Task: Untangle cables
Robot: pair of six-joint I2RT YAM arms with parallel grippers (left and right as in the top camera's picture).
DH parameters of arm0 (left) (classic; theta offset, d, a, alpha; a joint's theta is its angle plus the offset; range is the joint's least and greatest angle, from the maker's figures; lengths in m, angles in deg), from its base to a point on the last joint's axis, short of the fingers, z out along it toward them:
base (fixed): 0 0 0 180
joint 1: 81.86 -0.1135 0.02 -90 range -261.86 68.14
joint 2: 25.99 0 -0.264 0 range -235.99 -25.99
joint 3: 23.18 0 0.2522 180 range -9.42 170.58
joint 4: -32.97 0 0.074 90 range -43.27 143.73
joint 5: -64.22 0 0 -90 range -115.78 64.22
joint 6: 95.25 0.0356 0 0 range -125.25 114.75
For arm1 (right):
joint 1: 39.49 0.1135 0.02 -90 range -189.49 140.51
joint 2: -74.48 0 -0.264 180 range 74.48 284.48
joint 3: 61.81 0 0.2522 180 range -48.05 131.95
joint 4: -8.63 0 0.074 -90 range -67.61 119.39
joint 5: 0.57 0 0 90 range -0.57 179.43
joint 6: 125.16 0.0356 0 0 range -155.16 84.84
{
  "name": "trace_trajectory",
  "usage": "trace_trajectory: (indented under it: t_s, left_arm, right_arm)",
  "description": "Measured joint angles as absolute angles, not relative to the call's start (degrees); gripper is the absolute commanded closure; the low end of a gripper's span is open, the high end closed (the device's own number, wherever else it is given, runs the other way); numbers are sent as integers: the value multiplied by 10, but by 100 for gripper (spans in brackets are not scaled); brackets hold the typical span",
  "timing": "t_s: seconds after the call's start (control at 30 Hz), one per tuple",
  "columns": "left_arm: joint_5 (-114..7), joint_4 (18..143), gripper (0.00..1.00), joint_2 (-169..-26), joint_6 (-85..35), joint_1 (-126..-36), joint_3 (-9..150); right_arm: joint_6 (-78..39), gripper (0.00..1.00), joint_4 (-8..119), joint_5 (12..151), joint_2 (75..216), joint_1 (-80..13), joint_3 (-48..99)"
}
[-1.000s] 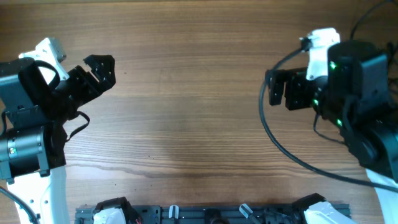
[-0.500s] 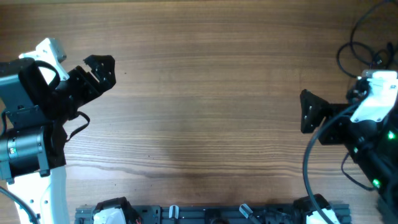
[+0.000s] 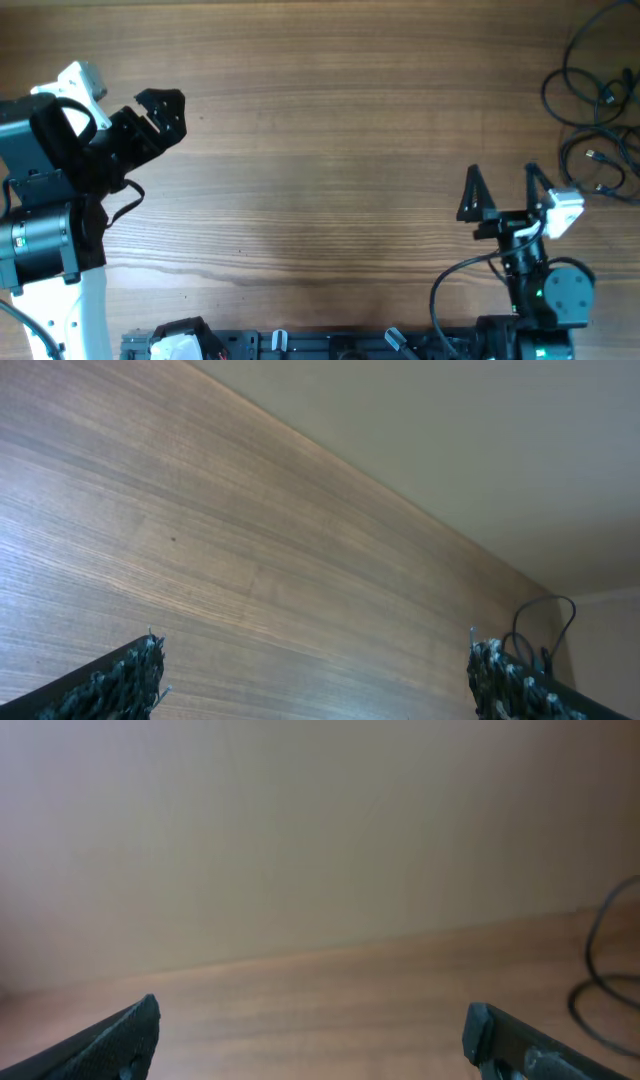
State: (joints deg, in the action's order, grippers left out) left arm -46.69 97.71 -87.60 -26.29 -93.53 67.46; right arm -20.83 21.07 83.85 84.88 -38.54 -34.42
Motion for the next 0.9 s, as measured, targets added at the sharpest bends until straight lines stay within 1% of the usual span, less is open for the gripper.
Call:
trace_trajectory:
  t_s: [0.13, 0.27, 0.4, 0.9]
  left_arm:
    - [-467, 977, 0, -876, -263, -935, 675]
    - [-467, 977, 0, -876, -263, -935, 675]
    - [-467, 977, 0, -876, -263, -935, 675]
    - [-467, 977, 0, -876, -263, -935, 675]
  right_arm:
    - [-202, 0, 184, 838, 798, -386, -424]
    - [-201, 0, 176, 838, 767, -386, -467]
    - [-202, 0, 221, 838, 756, -386, -476]
    - [-173, 0, 222, 838, 756, -386, -476]
